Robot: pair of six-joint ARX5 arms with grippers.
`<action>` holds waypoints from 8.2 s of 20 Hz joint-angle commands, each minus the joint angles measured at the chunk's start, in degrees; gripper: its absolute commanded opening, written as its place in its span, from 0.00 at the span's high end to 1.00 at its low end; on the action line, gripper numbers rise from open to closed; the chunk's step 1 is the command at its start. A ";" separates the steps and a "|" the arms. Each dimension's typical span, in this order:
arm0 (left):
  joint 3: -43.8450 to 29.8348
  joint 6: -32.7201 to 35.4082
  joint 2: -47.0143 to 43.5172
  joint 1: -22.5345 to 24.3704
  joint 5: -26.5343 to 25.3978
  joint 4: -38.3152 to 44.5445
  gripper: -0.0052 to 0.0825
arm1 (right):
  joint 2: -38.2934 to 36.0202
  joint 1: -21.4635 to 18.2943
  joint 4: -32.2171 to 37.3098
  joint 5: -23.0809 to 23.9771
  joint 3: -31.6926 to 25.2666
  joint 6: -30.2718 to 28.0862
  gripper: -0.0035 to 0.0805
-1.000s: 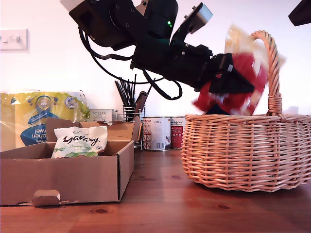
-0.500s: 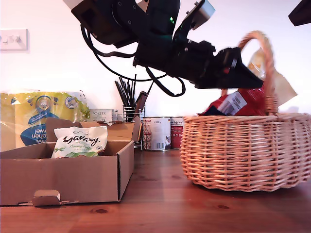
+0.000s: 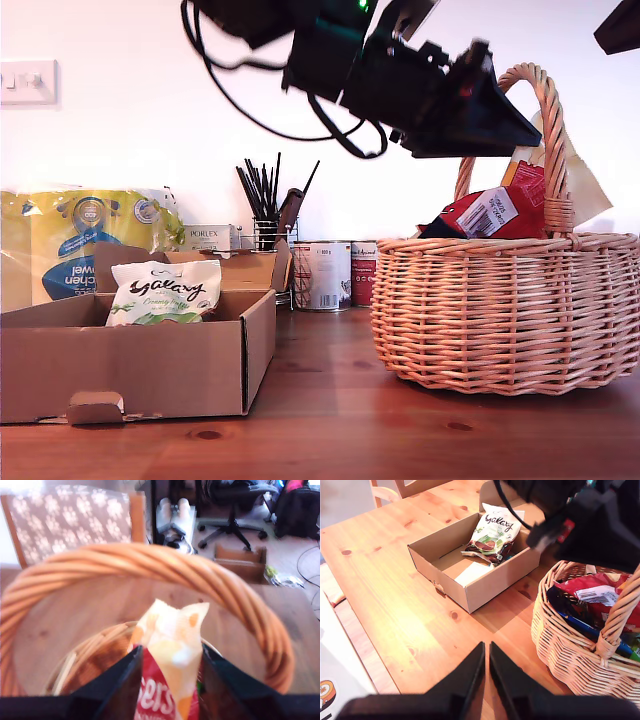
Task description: Move the bags of Easter eggs from the cardboard box on the left into the woven basket on the right side.
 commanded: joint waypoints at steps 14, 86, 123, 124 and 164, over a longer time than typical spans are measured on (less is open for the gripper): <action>11.67 10.16 -0.13 5.81 -0.37 -32.54 0.81 | -0.17 0.22 0.17 0.02 0.35 -0.35 0.97; -14.58 40.15 -5.97 35.89 -15.72 -21.68 0.19 | 2.86 0.20 0.66 3.02 0.33 -1.36 0.97; -10.82 34.71 -7.30 28.20 -21.84 -38.36 0.42 | 2.84 0.17 0.83 3.04 0.33 -1.36 0.97; -10.82 34.73 -7.50 28.20 -21.84 -38.12 0.41 | 2.84 0.17 0.81 3.04 0.35 -1.33 0.97; -10.82 21.40 -9.22 16.68 -22.23 -45.44 0.47 | 2.73 0.22 0.66 2.84 0.35 -0.72 0.97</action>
